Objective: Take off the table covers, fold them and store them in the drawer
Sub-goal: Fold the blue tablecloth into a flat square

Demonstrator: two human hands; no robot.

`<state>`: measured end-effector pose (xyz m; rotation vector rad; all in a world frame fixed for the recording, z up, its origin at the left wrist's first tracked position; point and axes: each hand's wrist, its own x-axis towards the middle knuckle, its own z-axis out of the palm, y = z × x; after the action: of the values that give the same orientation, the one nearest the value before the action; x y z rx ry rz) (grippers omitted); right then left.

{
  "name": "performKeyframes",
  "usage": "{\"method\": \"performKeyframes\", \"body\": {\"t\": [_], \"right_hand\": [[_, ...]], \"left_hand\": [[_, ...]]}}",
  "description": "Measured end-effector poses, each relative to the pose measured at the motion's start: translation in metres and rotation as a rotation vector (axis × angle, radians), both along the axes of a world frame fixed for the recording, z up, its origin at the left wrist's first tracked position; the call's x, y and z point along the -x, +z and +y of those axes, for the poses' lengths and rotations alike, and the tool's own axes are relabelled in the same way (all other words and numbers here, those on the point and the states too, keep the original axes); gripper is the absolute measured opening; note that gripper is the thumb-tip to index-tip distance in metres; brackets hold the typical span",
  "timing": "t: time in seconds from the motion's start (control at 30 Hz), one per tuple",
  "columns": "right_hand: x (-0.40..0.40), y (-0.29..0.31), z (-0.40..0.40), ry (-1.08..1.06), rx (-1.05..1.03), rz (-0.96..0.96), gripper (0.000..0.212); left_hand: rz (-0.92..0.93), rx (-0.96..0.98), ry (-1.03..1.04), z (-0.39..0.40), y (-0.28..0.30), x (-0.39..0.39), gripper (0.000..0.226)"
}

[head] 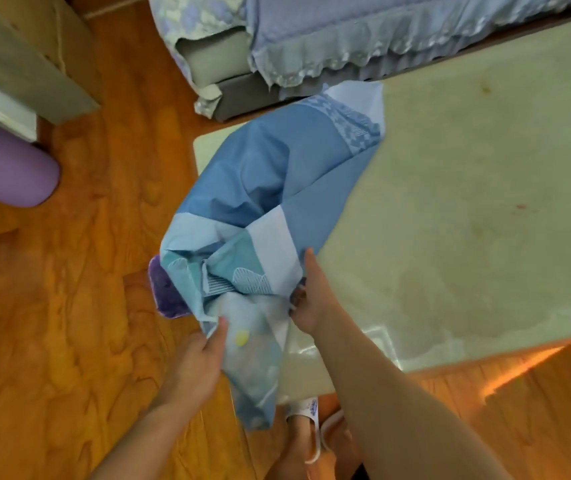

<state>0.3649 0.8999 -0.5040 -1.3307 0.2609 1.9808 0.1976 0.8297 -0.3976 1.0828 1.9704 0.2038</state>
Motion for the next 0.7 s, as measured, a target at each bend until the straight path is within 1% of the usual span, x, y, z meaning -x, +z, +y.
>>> {"method": "performKeyframes", "body": {"t": [0.03, 0.07, 0.1, 0.13, 0.2, 0.23, 0.3, 0.33, 0.4, 0.43, 0.47, 0.5, 0.53, 0.57, 0.6, 0.63, 0.67, 0.7], "right_hand": [[0.007, 0.0, 0.008, -0.057, -0.032, 0.012, 0.057], [0.012, 0.001, 0.015, -0.067, -0.065, 0.003, 0.058], [0.014, 0.007, 0.021, -0.036, -0.079, -0.042, 0.056], [0.012, 0.015, 0.027, 0.044, -0.07, -0.172, 0.053], [-0.006, 0.039, 0.043, 0.273, -0.04, -0.62, 0.05], [-0.022, 0.056, 0.057, 0.338, -0.053, -0.824, 0.05], [-0.071, 0.108, 0.096, 0.387, -0.146, -1.16, 0.053], [-0.101, 0.142, 0.119, 0.424, -0.217, -1.324, 0.055], [-0.161, 0.212, 0.16, 0.425, -0.318, -1.621, 0.061], [-0.189, 0.248, 0.176, 0.419, -0.36, -1.756, 0.061], [-0.213, 0.283, 0.187, 0.448, -0.427, -1.889, 0.057], [-0.235, 0.316, 0.194, 0.511, -0.503, -2.008, 0.053], [-0.256, 0.344, 0.197, 0.59, -0.582, -2.099, 0.049], [-0.277, 0.366, 0.195, 0.667, -0.646, -2.16, 0.046], [-0.301, 0.379, 0.189, 0.72, -0.672, -2.176, 0.046], [-0.334, 0.379, 0.181, 0.738, -0.65, -2.171, 0.049], [-0.368, 0.374, 0.17, 0.736, -0.608, -2.136, 0.055], [-0.408, 0.36, 0.159, 0.721, -0.567, -2.06, 0.063]], "left_hand": [[0.054, 0.034, -0.116, -0.002, -0.003, 0.004, 0.051], [0.074, 0.044, -0.204, -0.004, -0.006, 0.008, 0.051], [0.078, 0.036, -0.252, -0.005, -0.012, 0.014, 0.048], [0.081, 0.03, -0.264, -0.005, -0.014, 0.02, 0.044], [0.13, 0.025, -0.263, -0.004, -0.017, 0.028, 0.041], [0.162, 0.021, -0.266, -0.003, -0.017, 0.031, 0.042], [0.247, 0.04, -0.291, -0.007, -0.016, 0.035, 0.04], [0.278, 0.041, -0.336, -0.008, -0.013, 0.035, 0.032], [0.366, -0.011, -0.478, -0.007, -0.004, 0.024, 0.014], [0.417, -0.012, -0.573, -0.005, 0.003, 0.012, 0.012], [0.415, 0.011, -0.664, -0.002, 0.01, -0.005, 0.019], [0.424, -0.04, -0.724, -0.001, 0.012, -0.023, 0.029], [0.41, -0.086, -0.745, -0.001, 0.011, -0.043, 0.036], [0.419, -0.115, -0.77, -0.001, 0.01, -0.063, 0.036], [0.449, -0.083, -0.801, 0.002, 0.005, -0.082, 0.03], [0.495, -0.05, -0.828, 0.003, 0.002, -0.102, 0.025], [0.501, -0.009, -0.855, 0.001, -0.005, -0.117, 0.03], [0.508, 0.002, -0.89, -0.003, -0.017, -0.13, 0.038]]}}
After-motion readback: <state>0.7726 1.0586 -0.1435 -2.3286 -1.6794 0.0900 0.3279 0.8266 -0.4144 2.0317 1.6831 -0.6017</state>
